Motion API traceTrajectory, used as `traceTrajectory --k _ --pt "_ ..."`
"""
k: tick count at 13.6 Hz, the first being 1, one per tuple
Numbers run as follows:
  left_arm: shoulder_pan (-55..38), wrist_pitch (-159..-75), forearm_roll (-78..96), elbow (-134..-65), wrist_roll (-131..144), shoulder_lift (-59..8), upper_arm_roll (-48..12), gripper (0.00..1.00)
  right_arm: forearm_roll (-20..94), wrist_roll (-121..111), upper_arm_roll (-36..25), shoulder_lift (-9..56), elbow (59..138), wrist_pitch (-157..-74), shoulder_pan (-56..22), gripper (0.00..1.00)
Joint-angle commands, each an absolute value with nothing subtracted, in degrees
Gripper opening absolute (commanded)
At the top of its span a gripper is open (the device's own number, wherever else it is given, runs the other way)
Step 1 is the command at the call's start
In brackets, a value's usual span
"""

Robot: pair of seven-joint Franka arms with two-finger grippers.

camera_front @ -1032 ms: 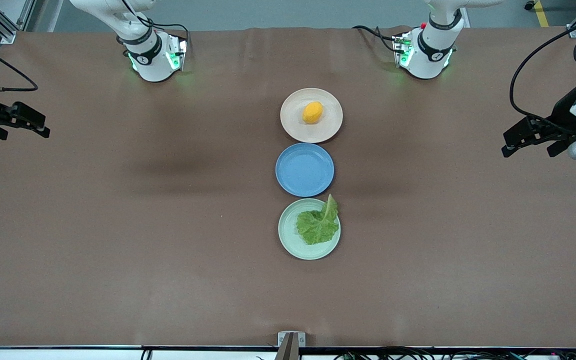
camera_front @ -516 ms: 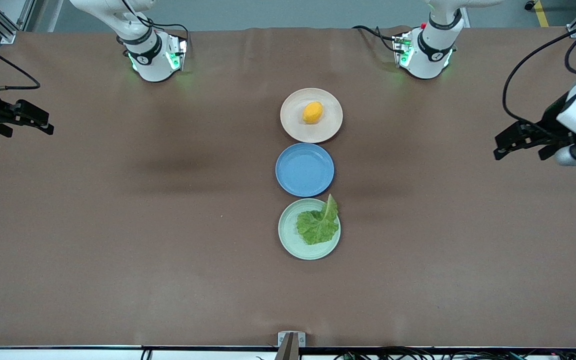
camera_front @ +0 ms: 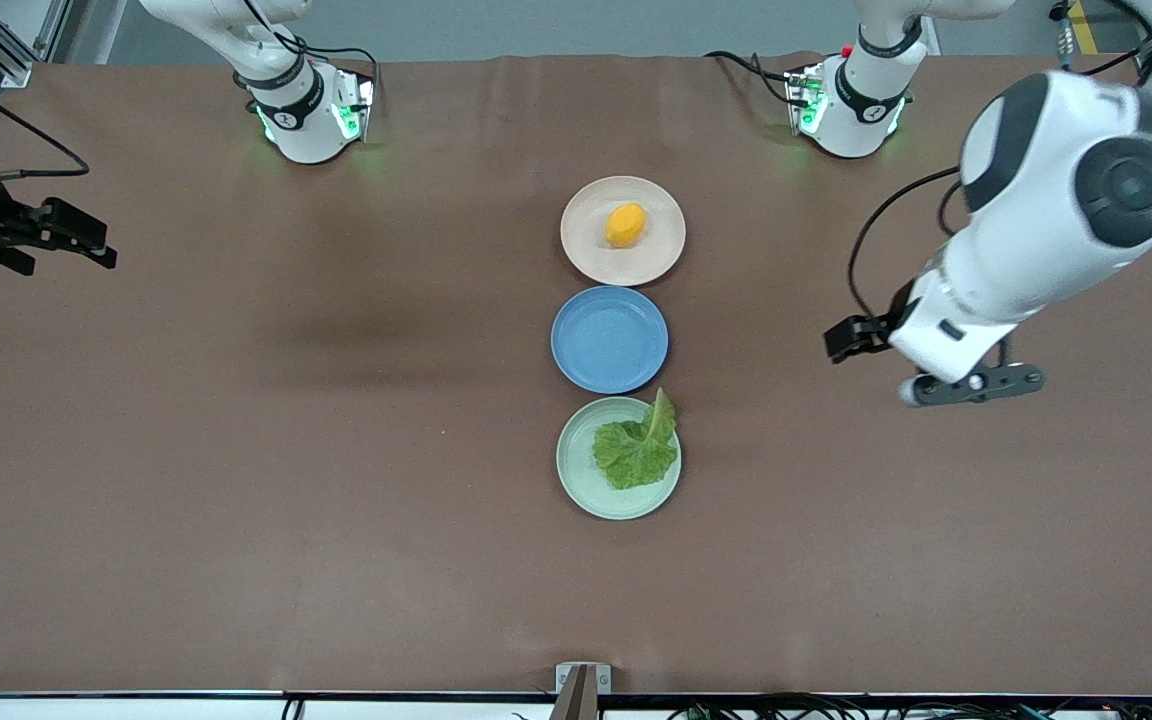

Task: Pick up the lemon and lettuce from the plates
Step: 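Move the left gripper down onto the lettuce leaf on the green plate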

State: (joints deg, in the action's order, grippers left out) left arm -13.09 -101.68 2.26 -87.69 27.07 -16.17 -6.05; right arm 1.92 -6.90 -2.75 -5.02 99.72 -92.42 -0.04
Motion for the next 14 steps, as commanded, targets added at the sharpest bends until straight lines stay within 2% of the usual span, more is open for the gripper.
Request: traceTrajectory --k 1,6,12,14 --pt "-14.8 -103.4 2.7 -86.1 31.6 -19.1 -5.8 1.00 2.4 -6.7 -2.3 -6.7 100.8 -92.2 0.0 1.00" --pt "-19.5 -111.9 2.5 -86.1 41.5 -24.1 -5.7 1.00 2.4 -6.6 -2.3 -6.7 100.8 -92.3 -0.1 1.00" --pt "-25.4 -124.2 3.0 -81.0 64.0 -34.7 -5.8 1.00 2.4 -6.1 -2.3 -6.6 100.7 -92.2 -0.1 1.00" --pt "-27.2 -125.9 2.9 -80.4 74.5 -38.0 -5.7 1.00 2.4 -6.2 -2.3 -6.4 100.3 -92.1 -0.1 1.00"
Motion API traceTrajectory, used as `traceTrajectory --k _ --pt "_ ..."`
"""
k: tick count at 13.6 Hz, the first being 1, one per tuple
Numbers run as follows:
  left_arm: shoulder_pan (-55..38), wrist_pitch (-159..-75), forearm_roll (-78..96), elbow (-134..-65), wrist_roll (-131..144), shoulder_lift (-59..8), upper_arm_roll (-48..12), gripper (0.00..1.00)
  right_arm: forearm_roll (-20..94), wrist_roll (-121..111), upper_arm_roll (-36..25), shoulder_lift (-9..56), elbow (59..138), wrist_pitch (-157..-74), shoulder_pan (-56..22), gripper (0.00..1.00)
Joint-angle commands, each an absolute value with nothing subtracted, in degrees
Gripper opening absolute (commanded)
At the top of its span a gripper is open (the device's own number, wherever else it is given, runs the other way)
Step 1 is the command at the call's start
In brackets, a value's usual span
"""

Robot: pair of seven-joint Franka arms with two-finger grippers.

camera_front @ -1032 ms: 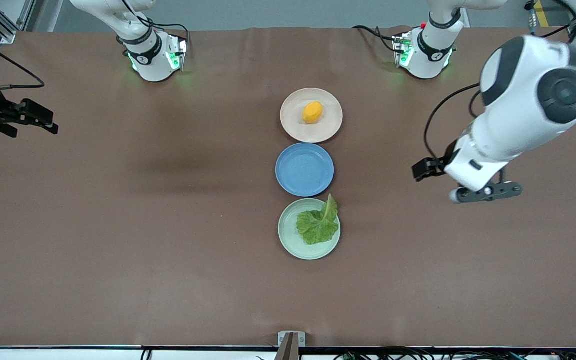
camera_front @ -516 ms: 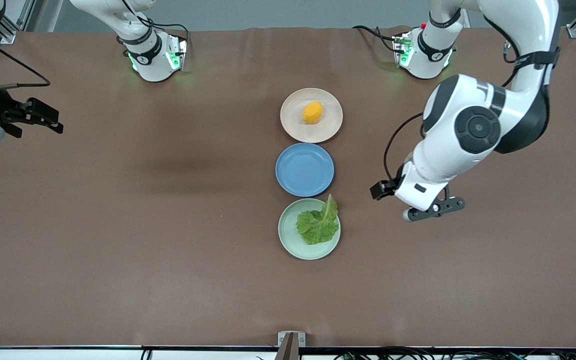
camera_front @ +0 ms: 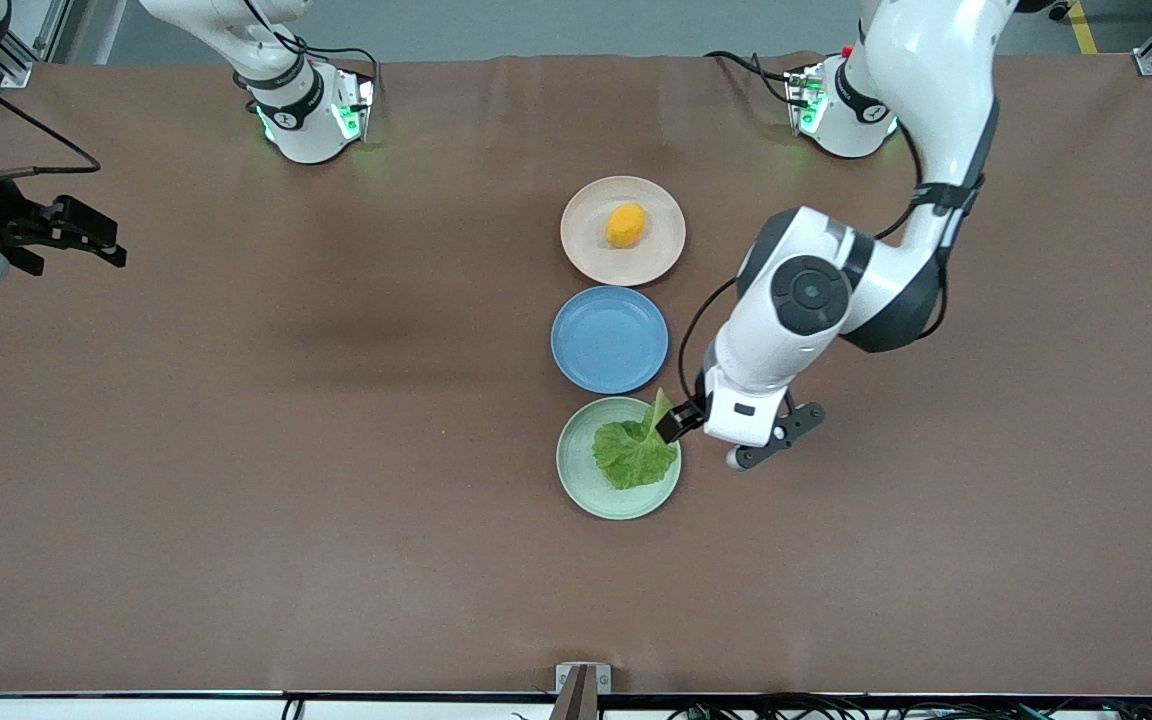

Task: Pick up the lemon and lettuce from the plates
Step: 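Move the left gripper down onto the lettuce leaf on the green plate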

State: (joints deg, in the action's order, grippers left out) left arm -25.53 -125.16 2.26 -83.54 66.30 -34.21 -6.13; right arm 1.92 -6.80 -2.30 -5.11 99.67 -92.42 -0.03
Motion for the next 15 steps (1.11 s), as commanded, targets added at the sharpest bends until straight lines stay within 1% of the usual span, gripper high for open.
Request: traceTrajectory --k 1,3,6,9,12,14,15 --pt "-27.4 -126.4 3.1 -80.4 81.4 -39.1 -5.7 1.00 2.4 -6.2 -2.3 -6.4 99.8 -91.6 -0.1 1.00" --pt "-28.9 -126.5 3.1 -80.3 88.7 -39.9 -5.8 1.00 2.4 -6.2 -2.3 -6.0 97.9 -90.3 -0.1 1.00" --pt "-30.4 -133.1 3.0 -80.4 93.9 -43.6 -5.7 1.00 1.8 -6.3 -2.5 -3.9 95.5 -90.7 0.3 1.00" --pt "-30.6 -138.9 2.9 -80.5 101.2 -46.5 -5.7 1.00 2.0 -6.4 -2.5 -0.7 94.0 -91.4 0.8 1.00" --pt "-30.7 -143.1 2.8 -80.5 102.9 -48.3 -5.7 1.00 2.0 -7.2 -2.6 4.8 92.7 -91.5 0.9 1.00" --pt "-30.7 -143.8 2.5 -80.4 103.1 -49.2 -5.3 1.00 2.8 -5.6 -2.1 4.5 93.2 -90.7 -0.5 1.00" --pt "-30.8 -144.7 2.4 -80.5 103.0 -49.4 -5.3 1.00 3.2 -0.5 -2.0 4.1 93.3 -90.4 -2.6 1.00"
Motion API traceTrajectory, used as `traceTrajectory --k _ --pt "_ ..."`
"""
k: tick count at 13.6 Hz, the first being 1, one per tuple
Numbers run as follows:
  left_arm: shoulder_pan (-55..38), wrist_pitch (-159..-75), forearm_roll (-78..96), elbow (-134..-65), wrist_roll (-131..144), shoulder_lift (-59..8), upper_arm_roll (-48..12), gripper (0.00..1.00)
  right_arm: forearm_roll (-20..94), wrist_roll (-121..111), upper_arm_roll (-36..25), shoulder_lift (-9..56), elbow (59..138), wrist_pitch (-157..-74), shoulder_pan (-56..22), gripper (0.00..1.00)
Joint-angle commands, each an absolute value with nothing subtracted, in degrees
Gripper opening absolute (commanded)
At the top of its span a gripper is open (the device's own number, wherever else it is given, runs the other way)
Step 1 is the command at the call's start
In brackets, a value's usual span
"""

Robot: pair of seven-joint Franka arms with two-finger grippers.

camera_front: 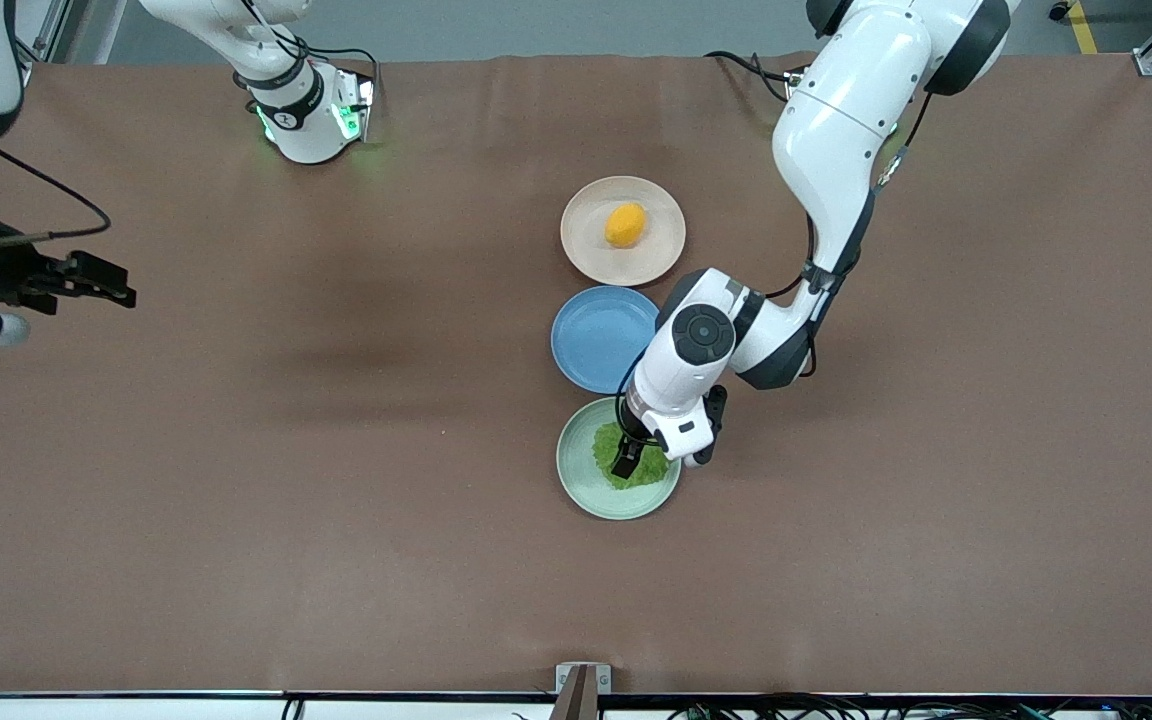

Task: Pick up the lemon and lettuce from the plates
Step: 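Grasp the lettuce with the left gripper while the right gripper reaches the lemon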

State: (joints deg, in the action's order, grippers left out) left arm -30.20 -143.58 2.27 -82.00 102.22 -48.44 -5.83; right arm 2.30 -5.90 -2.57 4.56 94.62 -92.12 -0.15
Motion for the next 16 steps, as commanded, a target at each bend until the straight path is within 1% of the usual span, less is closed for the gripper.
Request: traceTrajectory --k 1,2,4,6,7,8,10,11,13,14,15,16 --pt "-30.7 -145.4 2.3 -80.5 103.0 -49.9 -5.3 1.00 4.4 6.5 -2.0 3.4 93.9 -89.5 -4.6 1.00" --pt "-30.7 -145.9 2.4 -80.5 103.0 -50.3 -5.3 1.00 5.6 12.9 -1.3 2.6 95.1 -89.1 -6.8 1.00" --pt "-30.7 -147.1 2.4 -80.3 103.0 -51.1 -5.3 1.00 6.6 22.8 1.9 0.2 97.8 -89.4 -10.2 1.00" --pt "-30.8 -147.5 2.2 -80.5 102.7 -51.2 -5.3 1.00 9.9 34.7 6.4 -1.3 99.8 -91.0 -12.2 1.00" --pt "-31.4 -147.5 2.1 -80.7 102.7 -51.2 -5.3 0.98 10.0 41.5 9.3 -1.8 100.8 -92.6 -13.9 1.00" --pt "-31.6 -147.5 2.2 -80.7 102.7 -51.2 -5.3 0.94 10.0 47.9 12.0 -1.8 101.4 -94.4 -15.3 1.00" --pt "-31.7 -147.5 2.2 -80.8 102.8 -51.3 -5.3 0.83 10.0 60.1 16.9 -1.5 103.0 -98.7 -18.1 1.00" --pt "-31.8 -147.5 2.3 -80.8 102.9 -51.2 -5.3 0.75 10.0 64.9 18.7 -1.4 104.1 -101.4 -19.7 1.00" --pt "-31.8 -147.5 2.2 -81.1 103.0 -51.2 -5.3 0.63 9.9 72.0 20.4 -1.1 106.3 -105.6 -23.9 1.00" --pt "-31.8 -147.4 2.2 -81.2 103.0 -51.2 -5.3 0.59 9.5 74.7 20.5 -0.6 107.3 -107.7 -26.8 1.00" --pt "-31.7 -147.4 2.2 -81.4 103.0 -51.2 -5.3 0.58 9.1 78.4 20.5 0.4 108.4 -110.3 -29.7 1.00" --pt "-31.7 -147.4 2.2 -81.6 102.8 -51.2 -5.3 0.62 7.7 82.1 20.5 2.1 109.2 -112.8 -32.1 1.00"
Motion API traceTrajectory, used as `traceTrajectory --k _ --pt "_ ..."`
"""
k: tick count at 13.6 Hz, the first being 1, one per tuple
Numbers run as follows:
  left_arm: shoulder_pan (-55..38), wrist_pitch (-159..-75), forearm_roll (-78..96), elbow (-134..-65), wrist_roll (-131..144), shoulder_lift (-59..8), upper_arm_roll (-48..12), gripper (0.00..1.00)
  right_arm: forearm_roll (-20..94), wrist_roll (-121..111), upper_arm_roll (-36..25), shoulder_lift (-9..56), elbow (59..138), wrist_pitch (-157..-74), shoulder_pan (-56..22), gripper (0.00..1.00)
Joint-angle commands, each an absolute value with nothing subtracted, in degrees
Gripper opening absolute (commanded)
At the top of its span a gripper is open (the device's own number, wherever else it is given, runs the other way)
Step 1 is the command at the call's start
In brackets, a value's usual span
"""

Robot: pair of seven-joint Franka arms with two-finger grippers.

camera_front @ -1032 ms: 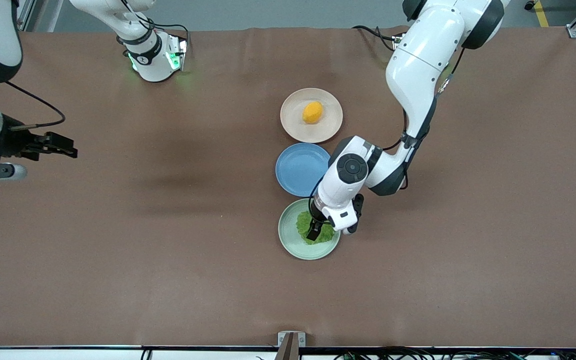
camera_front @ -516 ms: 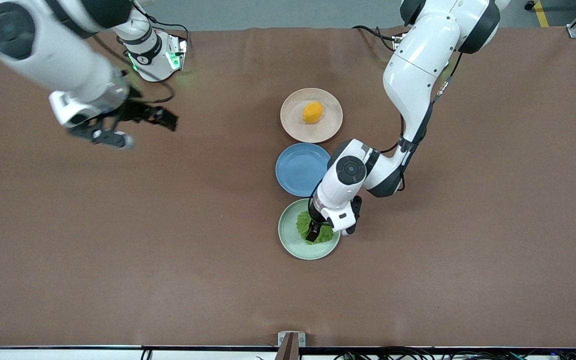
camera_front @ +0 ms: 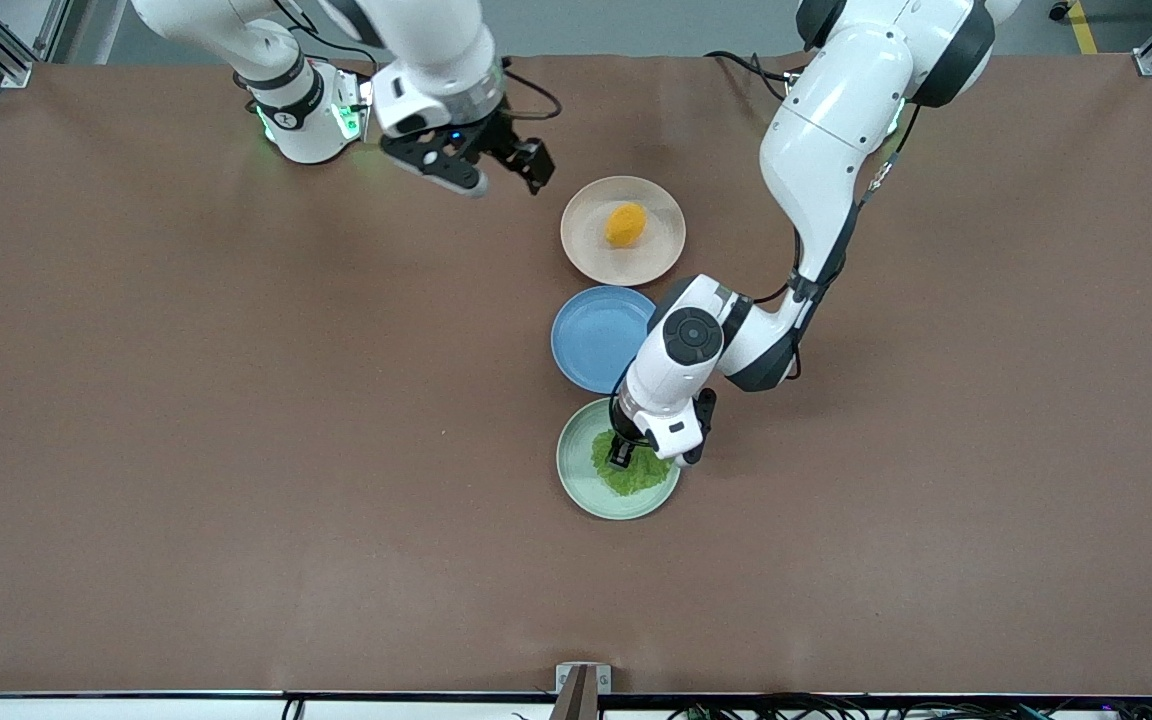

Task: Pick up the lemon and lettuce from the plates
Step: 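Grasp the lettuce with the left gripper while the right gripper reaches the lemon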

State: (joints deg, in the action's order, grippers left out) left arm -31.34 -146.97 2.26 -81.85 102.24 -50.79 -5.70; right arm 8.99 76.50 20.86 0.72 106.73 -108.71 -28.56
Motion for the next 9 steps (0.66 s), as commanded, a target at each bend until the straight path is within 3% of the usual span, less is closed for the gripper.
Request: traceTrajectory --k 1,4,7,9 --pt "-31.7 -147.3 2.1 -81.6 102.8 -51.2 -5.3 0.62 5.3 85.6 20.5 4.9 109.2 -114.9 -35.2 1.00" --pt "-31.6 -146.3 2.2 -82.5 102.7 -51.0 -5.4 0.67 0.4 96.1 20.5 12.7 109.2 -121.6 -41.6 1.00" --pt "-31.7 -146.3 2.2 -82.8 102.7 -50.9 -5.4 0.52 -8.6 107.3 20.4 21.7 109.0 -128.9 -46.0 1.00" --pt "-31.7 -146.3 2.2 -82.8 102.7 -50.8 -5.4 0.35 -16.0 113.7 20.4 26.9 108.5 -133.0 -48.1 1.00"
